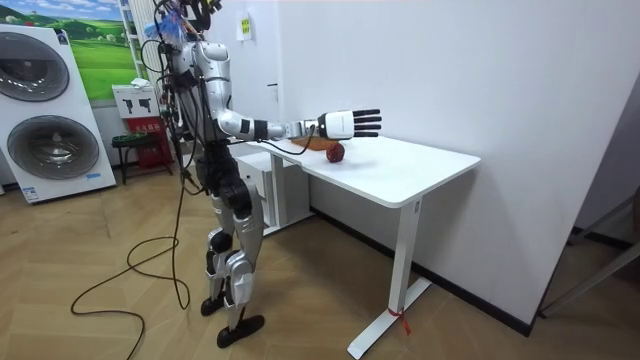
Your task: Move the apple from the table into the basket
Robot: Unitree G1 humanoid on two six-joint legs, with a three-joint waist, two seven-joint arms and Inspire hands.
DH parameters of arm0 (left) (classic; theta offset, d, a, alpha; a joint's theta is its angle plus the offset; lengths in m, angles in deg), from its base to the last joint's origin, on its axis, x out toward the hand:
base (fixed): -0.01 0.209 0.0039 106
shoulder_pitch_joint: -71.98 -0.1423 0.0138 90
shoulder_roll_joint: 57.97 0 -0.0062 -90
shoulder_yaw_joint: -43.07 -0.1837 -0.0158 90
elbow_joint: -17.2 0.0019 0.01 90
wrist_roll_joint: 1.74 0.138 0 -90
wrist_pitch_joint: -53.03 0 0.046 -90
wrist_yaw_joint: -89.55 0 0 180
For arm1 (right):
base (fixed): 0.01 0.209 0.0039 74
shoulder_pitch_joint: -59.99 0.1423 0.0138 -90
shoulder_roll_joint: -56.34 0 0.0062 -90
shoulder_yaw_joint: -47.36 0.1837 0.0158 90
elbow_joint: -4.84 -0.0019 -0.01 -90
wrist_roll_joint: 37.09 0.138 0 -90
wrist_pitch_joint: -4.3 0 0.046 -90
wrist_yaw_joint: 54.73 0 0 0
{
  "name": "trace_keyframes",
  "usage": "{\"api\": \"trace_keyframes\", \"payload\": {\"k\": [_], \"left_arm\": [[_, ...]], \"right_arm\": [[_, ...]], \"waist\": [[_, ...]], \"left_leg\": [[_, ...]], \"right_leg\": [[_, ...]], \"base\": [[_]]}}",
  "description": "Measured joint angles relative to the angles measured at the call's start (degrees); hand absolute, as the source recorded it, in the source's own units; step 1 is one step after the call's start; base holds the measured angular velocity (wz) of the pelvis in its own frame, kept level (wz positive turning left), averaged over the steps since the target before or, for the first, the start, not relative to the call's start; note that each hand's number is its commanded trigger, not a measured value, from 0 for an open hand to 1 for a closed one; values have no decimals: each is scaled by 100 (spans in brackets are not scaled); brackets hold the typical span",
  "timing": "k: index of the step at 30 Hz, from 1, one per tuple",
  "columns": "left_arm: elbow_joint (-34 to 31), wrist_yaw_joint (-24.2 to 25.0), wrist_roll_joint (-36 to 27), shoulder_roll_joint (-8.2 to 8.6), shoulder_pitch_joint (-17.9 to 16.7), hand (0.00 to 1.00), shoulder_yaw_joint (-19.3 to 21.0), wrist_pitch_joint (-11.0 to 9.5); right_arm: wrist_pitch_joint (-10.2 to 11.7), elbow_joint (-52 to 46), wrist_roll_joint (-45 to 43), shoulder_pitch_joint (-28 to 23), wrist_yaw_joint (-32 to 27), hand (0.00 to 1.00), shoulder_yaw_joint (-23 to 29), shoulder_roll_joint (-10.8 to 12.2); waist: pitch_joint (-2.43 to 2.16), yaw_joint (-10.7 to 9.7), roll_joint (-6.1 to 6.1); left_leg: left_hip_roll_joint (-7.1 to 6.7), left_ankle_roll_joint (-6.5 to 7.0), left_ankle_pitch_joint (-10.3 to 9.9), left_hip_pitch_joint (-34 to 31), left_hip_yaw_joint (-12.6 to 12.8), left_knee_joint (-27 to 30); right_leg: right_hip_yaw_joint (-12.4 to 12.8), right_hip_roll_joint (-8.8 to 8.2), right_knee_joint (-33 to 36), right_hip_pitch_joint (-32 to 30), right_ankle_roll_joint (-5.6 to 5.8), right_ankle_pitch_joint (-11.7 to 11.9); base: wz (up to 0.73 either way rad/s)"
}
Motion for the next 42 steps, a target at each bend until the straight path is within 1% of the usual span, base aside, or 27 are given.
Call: {"api": "trace_keyframes", "payload": {"k": [3, 5, 10, 15, 21, 24, 28, 31, 33, 37, 42], "left_arm": [[-5, 77, 2, -4, 14, 0, -1, -2], [-5, 127, 2, -4, 25, 0, -15, -11], [-5, 240, 1, -4, 19, 0, -44, -11], [-4, 279, 1, -12, 34, 0, -99, -19], [7, 336, 1, -26, 47, 0, -99, -32], [7, 333, 0, -26, 59, 0, -101, -32], [49, 320, 2, -27, 66, 0, -110, -58], [73, 310, 2, -27, 41, 0, -123, -55], [73, 302, 1, -28, 4, 0, -143, -49], [62, 268, 1, -30, -7, 0, -187, -50], [61, 246, 7, -54, 46, 0, -195, -62]], "right_arm": [[0, -7, -10, 0, 184, 0, -137, 0], [0, -7, -10, -2, 270, 0, -181, 0], [1, -7, -11, -1, 376, 0, -209, 0], [7, -8, -13, -2, 421, 0, -331, -1], [10, -9, -14, -2, 481, 0, -347, -1], [10, -5, -29, -3, 523, 0, -349, 0], [10, 40, -224, -10, 532, 0, -353, 0], [18, 83, -316, -213, 679, 0, -365, 2], [8, 288, -390, -284, 799, 0, -458, 4], [8, 624, -471, -320, 908, 0, -638, 1], [6, 902, -501, -334, 1068, 0, -911, 1]], "waist": [[-13, 39, 21], [-16, 85, 29], [-16, 120, 32], [-7, 113, 37], [6, 117, 37], [14, 106, 38], [25, 105, 23], [36, 112, -9], [47, 110, -23], [42, 121, -36], [27, 128, -97]], "left_leg": [[0, 0, 0, 2, 0, 1], [1, 0, 0, 8, 1, 1], [0, 0, 0, 12, -1, 1], [0, 0, 0, -47, -7, 8], [-1, 0, 0, -50, -11, 6], [-1, 0, 0, -47, -22, 3], [0, 0, 0, -43, -20, 4], [1, 0, 0, -28, -21, 6], [0, 0, 0, 15, -15, 3], [1, 0, 0, 60, -6, -4], [2, 0, 0, 64, -25, 7]], "right_leg": [[24, 0, 6, 2, 0, 1], [58, 4, 7, 3, 0, 1], [63, 4, 7, 11, 0, 1], [54, 2, 12, -5, 0, 1], [48, 1, 7, -2, 0, 1], [-2, -2, 4, 8, 0, 1], [-16, -3, 2, 13, 0, 2], [-30, -3, -13, 45, 0, 3], [-33, -8, -23, 84, 0, 3], [-29, -8, -14, 112, 0, 3], [-37, -9, -6, 156, -2, 5]], "base": [[0], [0], [0], [0], [0], [0], [0], [1], [0], [0], [0]]}}
